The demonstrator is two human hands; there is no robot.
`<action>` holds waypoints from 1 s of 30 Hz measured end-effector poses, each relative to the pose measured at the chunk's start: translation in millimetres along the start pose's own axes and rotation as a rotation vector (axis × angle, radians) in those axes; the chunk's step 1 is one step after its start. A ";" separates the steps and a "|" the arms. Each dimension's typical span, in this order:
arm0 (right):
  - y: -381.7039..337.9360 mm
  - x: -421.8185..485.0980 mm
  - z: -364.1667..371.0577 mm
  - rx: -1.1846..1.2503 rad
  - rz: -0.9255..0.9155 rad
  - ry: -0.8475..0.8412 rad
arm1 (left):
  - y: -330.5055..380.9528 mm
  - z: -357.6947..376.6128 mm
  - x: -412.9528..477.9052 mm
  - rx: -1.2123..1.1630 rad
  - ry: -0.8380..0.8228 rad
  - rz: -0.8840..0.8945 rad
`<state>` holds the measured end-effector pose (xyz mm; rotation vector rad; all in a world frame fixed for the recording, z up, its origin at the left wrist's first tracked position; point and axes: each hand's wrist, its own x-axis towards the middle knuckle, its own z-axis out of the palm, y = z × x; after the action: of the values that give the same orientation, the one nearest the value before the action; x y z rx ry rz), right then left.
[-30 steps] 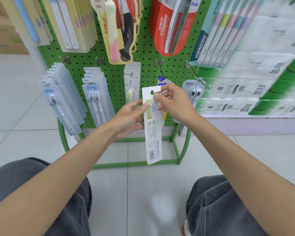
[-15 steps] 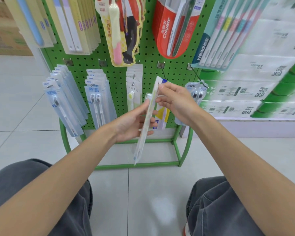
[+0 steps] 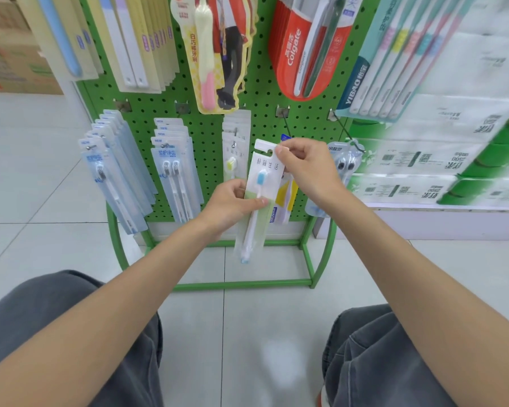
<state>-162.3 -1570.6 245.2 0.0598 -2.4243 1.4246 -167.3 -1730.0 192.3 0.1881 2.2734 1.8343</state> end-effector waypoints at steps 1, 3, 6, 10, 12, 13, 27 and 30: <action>-0.7 1.4 -0.6 -0.005 -0.010 0.044 | 3.1 -1.1 1.6 0.011 0.014 0.010; -2.6 4.5 -1.3 -0.021 -0.038 0.113 | 9.7 -5.1 5.4 0.017 0.117 0.031; -4.0 10.1 -0.9 -0.086 -0.068 0.151 | 17.2 -12.9 10.7 0.011 0.336 0.081; -5.4 21.1 5.3 -0.170 -0.109 0.196 | 18.2 -19.3 22.9 0.095 0.398 0.122; -5.6 28.3 11.1 -0.202 -0.127 0.211 | 17.4 -20.5 29.6 0.138 0.364 0.121; -5.6 31.9 14.2 -0.207 -0.132 0.213 | 18.0 -20.5 32.0 0.149 0.341 0.125; -10.4 70.2 36.0 -0.296 -0.055 -0.003 | 17.7 -27.4 56.0 0.054 0.255 0.098; -13.6 72.1 40.3 -0.314 -0.067 -0.045 | 18.2 -28.4 56.3 0.058 0.280 0.101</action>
<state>-238.2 -1602.6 260.2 0.0992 -2.6250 1.0111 -229.4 -1739.9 210.9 0.0583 2.5489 1.9542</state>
